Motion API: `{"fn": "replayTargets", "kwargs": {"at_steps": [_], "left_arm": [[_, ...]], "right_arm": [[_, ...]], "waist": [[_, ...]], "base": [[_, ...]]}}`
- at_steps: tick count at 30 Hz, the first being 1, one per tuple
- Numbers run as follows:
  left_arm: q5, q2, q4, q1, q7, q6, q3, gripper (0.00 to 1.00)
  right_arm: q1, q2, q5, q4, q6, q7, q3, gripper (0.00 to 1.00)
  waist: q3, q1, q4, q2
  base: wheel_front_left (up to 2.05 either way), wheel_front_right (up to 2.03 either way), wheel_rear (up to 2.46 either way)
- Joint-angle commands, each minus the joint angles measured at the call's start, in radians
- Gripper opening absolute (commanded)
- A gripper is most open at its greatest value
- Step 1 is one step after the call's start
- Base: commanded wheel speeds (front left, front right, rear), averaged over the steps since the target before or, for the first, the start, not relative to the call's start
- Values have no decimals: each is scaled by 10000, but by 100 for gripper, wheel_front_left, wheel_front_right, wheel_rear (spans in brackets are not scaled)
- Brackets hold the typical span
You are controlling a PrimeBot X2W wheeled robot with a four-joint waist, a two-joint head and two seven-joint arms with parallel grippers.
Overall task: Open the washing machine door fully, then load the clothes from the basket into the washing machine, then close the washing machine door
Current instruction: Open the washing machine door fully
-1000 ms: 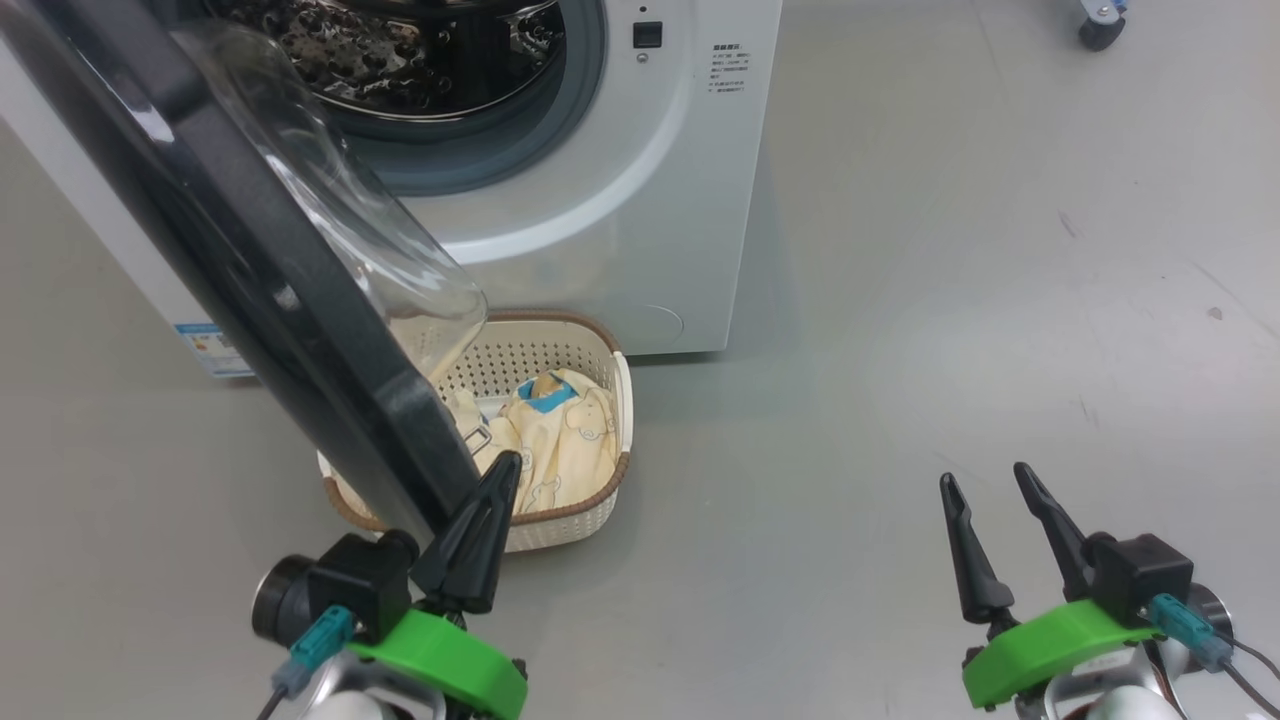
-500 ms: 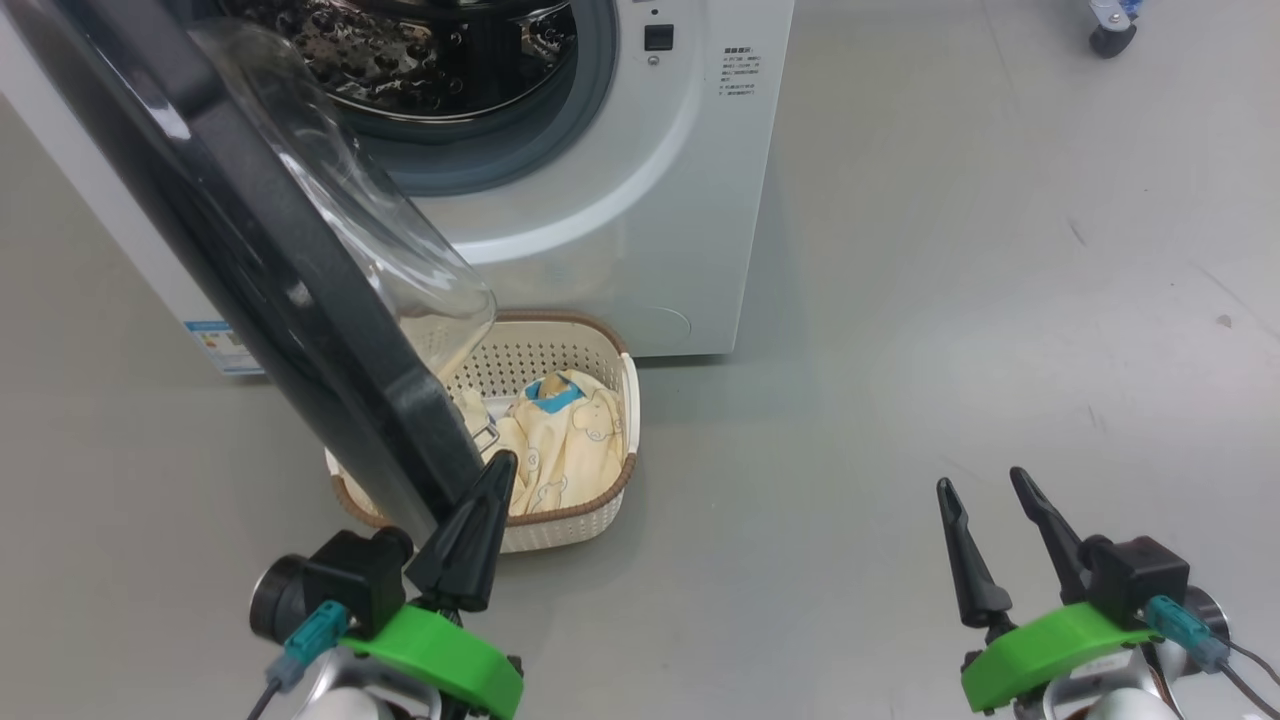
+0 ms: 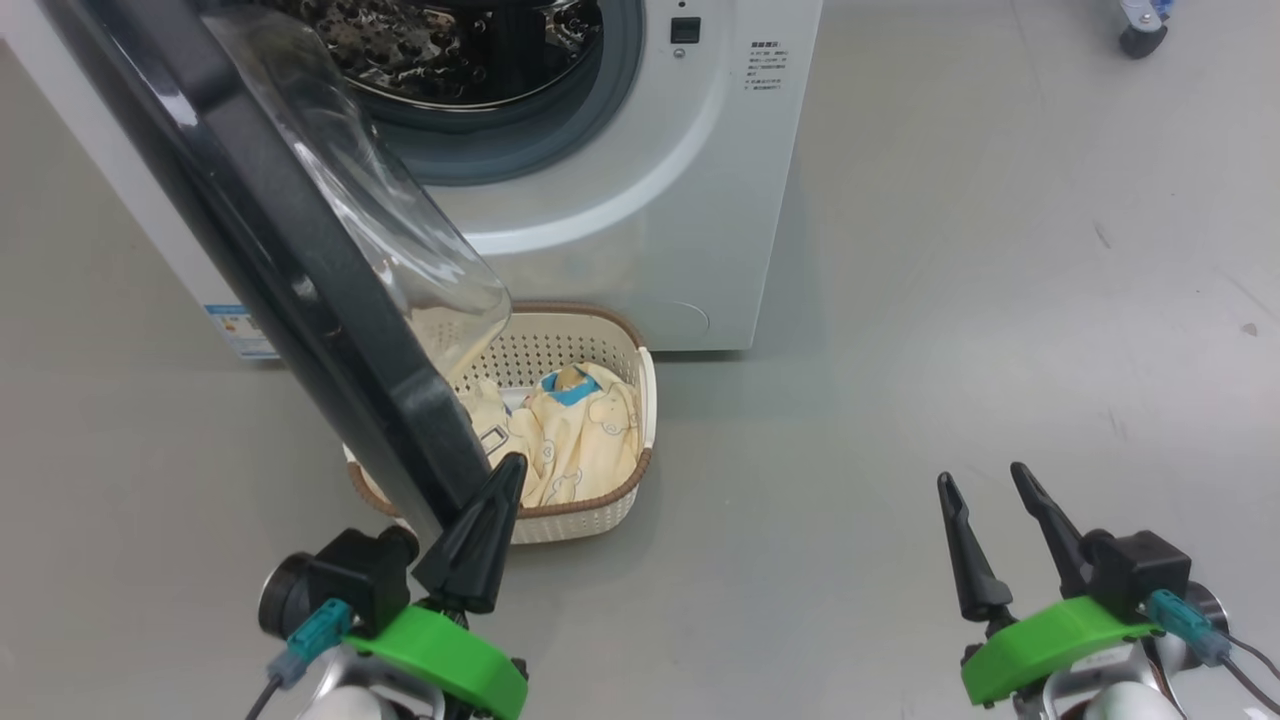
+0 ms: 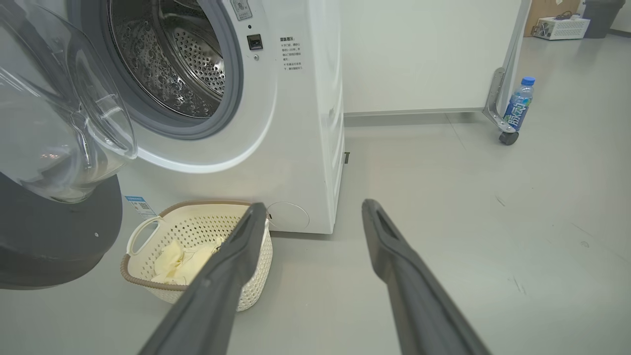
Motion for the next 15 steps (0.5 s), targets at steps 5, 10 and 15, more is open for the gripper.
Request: {"fn": "replayTargets", "kwargs": {"at_steps": [5, 10, 15], "left_arm": [[-182, 210, -208, -499, -85, 141, 524, 0], [-227, 232, -202, -468, -94, 210, 562, 0], [-259, 303, -211, -379, -72, 302, 593, 0]], "right_arm": [[-505, -45, 34, -220, 2, -97, 264, 100], [-478, -45, 23, -204, 2, -97, 223, 100], [-446, -45, 6, -201, 2, -97, 187, 100]], "waist": [[-59, 0, 133, 0], [-87, 0, 225, 0], [-120, 0, 367, 0]], "base": [[0, 0, 0], [0, 0, 0], [0, 0, 0]]}}
